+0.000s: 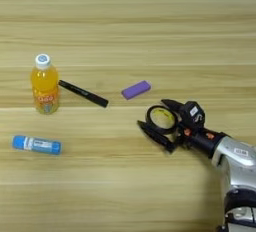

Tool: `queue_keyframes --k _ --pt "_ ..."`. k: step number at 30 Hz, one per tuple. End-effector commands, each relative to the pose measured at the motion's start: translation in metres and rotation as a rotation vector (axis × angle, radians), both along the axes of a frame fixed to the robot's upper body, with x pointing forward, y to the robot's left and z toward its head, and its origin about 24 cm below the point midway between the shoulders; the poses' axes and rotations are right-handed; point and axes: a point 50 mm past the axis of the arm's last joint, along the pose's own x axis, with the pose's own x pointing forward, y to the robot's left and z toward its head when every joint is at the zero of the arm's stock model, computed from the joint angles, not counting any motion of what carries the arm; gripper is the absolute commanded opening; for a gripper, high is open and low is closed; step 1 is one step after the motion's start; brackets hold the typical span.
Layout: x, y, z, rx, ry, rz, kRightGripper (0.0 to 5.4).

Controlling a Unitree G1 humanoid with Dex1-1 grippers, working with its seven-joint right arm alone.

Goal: Move the objects on the table

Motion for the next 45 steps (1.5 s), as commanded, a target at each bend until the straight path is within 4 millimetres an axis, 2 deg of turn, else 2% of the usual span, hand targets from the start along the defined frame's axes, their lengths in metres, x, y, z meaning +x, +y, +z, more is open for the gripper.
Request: queue_keyframes --k 1,12,24,28,36,41,45 --pt "0.018 -0.014 0.033 -0.093 -0.111 -0.018 5.35" --pt "0.018 -0.017 0.027 -0.107 -0.062 -0.043 5.35" --pt "0.017 -0.015 0.022 -0.118 -0.042 -0.027 4.12" --pt "0.019 -0.013 0.025 -0.105 -0.07 -0.014 4.04" --pt "0.023 0.009 0.059 -0.055 -0.29 0.101 4.04" --pt "0.023 0.037 0.079 -0.075 -0.384 0.179 4.02" --pt "0.022 0.063 0.083 -0.081 -0.406 0.234 4.02"
